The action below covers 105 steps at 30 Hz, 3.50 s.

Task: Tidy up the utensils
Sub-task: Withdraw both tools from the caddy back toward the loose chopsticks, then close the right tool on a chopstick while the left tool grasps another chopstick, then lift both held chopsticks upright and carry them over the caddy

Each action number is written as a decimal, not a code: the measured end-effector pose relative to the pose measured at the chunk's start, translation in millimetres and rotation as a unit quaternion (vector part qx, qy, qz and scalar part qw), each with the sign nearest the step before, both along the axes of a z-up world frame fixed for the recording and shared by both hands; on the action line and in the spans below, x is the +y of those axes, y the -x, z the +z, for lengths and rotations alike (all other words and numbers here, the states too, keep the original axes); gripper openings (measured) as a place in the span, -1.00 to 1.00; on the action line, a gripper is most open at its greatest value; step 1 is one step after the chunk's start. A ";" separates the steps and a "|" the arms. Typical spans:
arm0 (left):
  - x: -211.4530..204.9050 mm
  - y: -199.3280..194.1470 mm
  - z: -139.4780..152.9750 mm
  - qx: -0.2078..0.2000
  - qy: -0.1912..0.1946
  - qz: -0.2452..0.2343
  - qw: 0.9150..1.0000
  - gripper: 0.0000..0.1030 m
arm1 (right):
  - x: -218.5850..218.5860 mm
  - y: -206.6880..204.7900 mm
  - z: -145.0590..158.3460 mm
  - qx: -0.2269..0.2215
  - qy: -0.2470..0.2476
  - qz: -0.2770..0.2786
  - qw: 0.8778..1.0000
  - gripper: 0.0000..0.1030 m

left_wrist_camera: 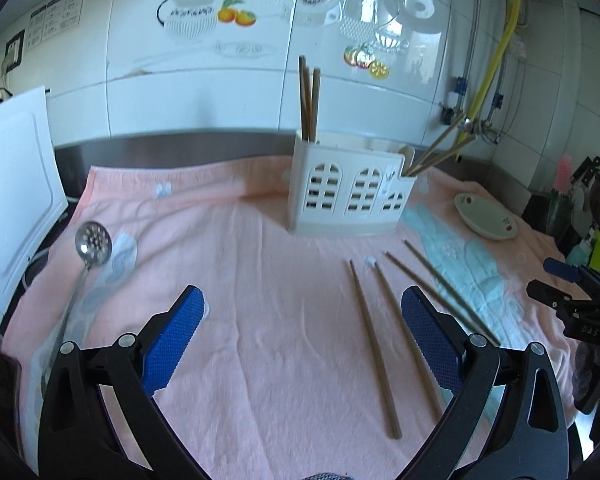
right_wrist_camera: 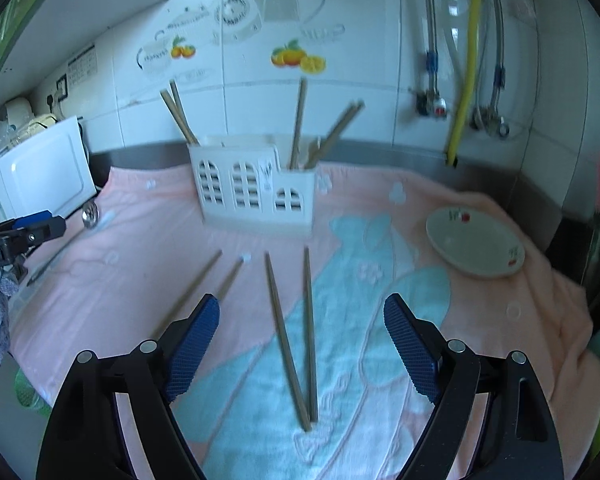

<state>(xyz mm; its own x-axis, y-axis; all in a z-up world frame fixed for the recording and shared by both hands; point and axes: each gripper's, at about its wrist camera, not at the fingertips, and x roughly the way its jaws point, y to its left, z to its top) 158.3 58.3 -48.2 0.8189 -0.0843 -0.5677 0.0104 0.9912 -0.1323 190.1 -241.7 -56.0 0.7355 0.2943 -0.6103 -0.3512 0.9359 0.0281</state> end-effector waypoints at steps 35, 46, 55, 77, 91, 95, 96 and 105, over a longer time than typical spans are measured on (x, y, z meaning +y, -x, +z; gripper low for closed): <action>-15.8 4.1 -54.9 0.068 -0.001 -0.012 0.998 0.90 | 0.8 -39.1 -89.3 0.117 0.023 0.021 0.993 -0.84; -33.7 7.9 -63.2 0.079 0.009 -0.041 0.996 0.90 | 7.8 -36.3 -90.3 0.103 0.053 0.023 0.993 -0.87; -63.0 8.2 -79.1 0.099 0.009 -0.076 0.992 0.71 | -0.7 -28.4 -77.7 0.087 0.033 0.017 0.996 -0.88; -87.0 -25.9 -108.9 0.150 0.026 -0.069 0.986 -0.60 | -10.6 -0.7 0.3 -0.004 -0.007 0.022 1.000 -0.88; -78.3 -19.1 -73.2 0.110 0.021 -0.076 0.991 -0.87 | -9.0 0.0 17.4 -0.017 -0.008 0.022 1.000 -0.88; -75.9 -13.6 -47.2 0.079 0.019 -0.084 0.993 -0.88 | -7.1 -1.7 24.1 -0.019 -0.010 0.024 0.999 -0.88; -75.6 -12.3 -39.8 0.071 0.021 -0.088 0.993 -0.88 | -6.3 -2.8 26.2 -0.019 -0.011 0.026 0.999 -0.88; -73.3 -9.7 1.3 0.017 0.010 -0.117 0.993 -0.93 | 2.0 -11.0 42.7 -0.024 -0.011 0.035 0.999 -0.88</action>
